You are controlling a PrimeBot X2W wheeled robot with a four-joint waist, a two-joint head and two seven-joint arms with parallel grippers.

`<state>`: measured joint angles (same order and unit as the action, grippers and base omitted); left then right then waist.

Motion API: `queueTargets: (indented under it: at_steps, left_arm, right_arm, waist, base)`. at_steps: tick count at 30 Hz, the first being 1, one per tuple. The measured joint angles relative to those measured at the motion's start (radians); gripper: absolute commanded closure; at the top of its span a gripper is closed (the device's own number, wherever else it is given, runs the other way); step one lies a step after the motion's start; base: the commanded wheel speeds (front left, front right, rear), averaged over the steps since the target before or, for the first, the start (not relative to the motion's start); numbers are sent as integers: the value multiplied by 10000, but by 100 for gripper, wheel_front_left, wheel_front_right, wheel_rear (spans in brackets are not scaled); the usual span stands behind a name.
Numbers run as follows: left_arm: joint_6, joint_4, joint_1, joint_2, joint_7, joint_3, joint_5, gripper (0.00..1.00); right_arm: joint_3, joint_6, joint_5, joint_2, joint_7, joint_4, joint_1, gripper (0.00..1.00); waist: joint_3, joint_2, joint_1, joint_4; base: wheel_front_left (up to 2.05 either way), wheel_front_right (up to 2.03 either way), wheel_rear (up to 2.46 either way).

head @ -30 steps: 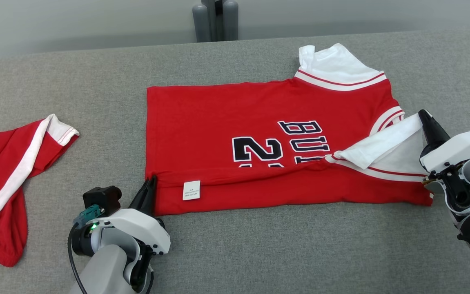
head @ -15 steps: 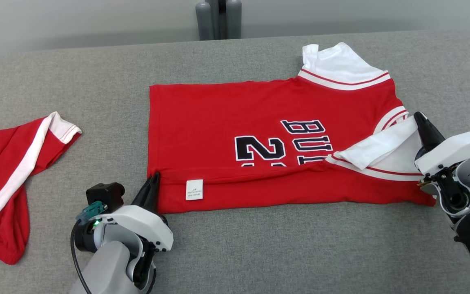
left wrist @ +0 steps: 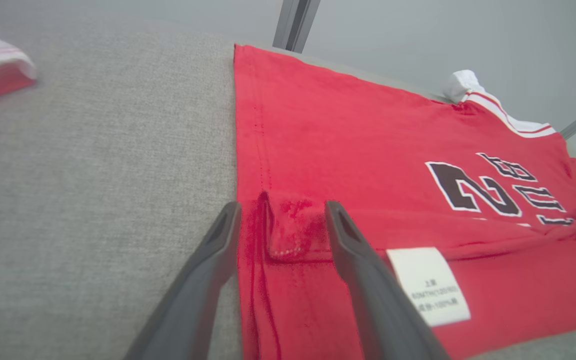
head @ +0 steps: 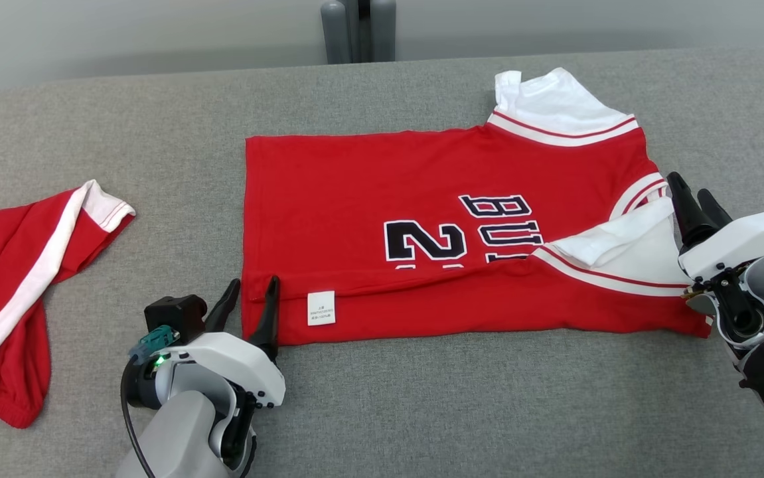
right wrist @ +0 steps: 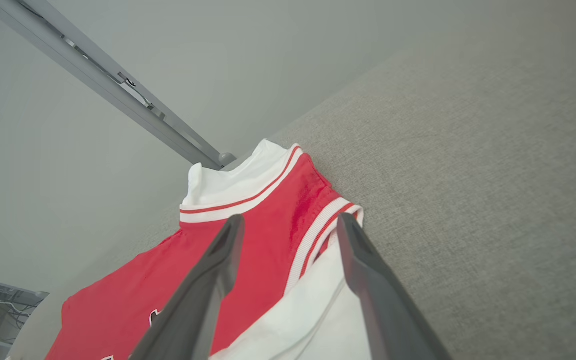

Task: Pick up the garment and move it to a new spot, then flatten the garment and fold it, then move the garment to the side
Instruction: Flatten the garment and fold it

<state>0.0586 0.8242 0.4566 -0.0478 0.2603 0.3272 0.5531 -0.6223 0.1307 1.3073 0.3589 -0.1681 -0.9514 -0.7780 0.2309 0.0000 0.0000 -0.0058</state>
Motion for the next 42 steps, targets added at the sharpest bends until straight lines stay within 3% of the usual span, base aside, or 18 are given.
queueTargets:
  at_steps: [8,21,26,35,42]
  left_arm:
    - [-165,-203,-149,-2,0,-253,-148,0]
    - [-633,-2698,-1911,-2,12,-1344,-111,0]
    - [-832,-3423,-2621,-6,12,-1455,-98,0]
    - [-1035,-2890,-3316,2,12,-1058,477,0]
    - [-637,-1701,-3136,4,10,-146,2056,0]
  right_arm:
    - [-157,0,222,253,-376,142,148,0]
    - [-36,0,422,961,-894,1499,1947,0]
    - [247,2,-286,1005,-924,1741,2640,0]
    - [980,0,-1187,259,-965,1572,3617,0]
    - [984,0,-669,-157,-867,951,3637,0]
  waist:
    - [-479,0,0,-19]
    - [-1919,0,0,-200]
    - [-2232,0,-1,-340]
    - [-2307,0,0,-540]
    - [-2123,0,0,-543]
  base:
    - [0,0,0]
    - [0,0,0]
    - [0,0,0]
    - [0,0,0]
    - [0,0,0]
